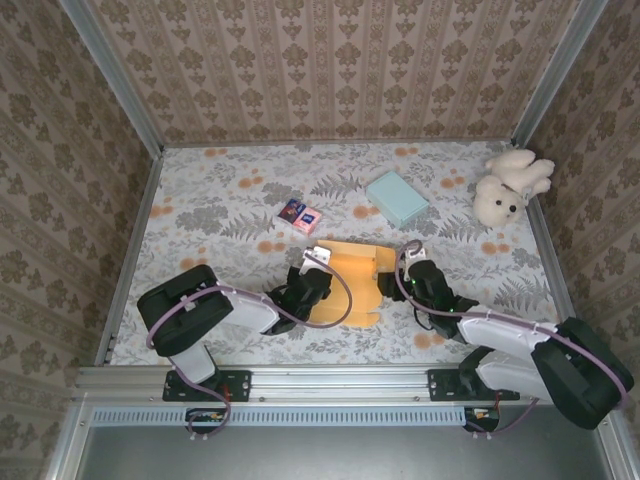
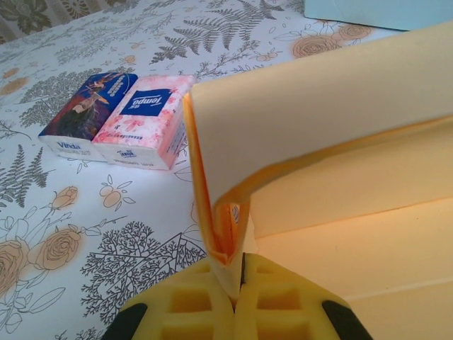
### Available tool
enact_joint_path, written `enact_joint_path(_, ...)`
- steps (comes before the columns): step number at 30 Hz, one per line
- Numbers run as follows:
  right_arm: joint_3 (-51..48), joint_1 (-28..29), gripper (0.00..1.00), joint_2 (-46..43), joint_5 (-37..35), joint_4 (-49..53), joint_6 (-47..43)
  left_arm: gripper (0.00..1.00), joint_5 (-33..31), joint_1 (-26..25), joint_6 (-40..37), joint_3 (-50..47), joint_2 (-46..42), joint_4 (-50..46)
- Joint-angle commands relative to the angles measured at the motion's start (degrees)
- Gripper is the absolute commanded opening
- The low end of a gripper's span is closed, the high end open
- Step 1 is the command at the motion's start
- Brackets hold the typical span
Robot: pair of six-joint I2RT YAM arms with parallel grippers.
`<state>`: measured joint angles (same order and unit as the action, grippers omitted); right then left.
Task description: Fold the paper box
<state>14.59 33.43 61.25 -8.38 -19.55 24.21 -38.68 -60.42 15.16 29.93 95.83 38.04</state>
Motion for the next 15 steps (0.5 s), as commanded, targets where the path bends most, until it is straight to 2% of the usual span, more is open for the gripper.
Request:
enact_joint_path(1, -0.8, 0.4, 0.6, -6.7, -2.1, 5.5, 2.1, 0.0, 1.4, 1.0, -2.2, -2.0, 0.3, -2.7)
enact_joint_path(5, -2.4, 0.4, 0.6, -15.6, -7.0, 11.6, 4.5, 0.0, 1.9, 1.3, -2.1, -2.3, 0.0, -2.6)
enact_joint_path(8, -3.4, -0.1, 0.61, -19.1, -11.9, 14.1, 6.0, 0.0, 2.3, 1.4, -1.8, -2.3, 0.2, -2.4)
enact_joint_path(15, -1.8, -2.5, 0.62, -13.5, -10.5, 11.3, 3.9, 0.0, 3.0, 1.3, -1.3, -2.7, -0.3, -2.5)
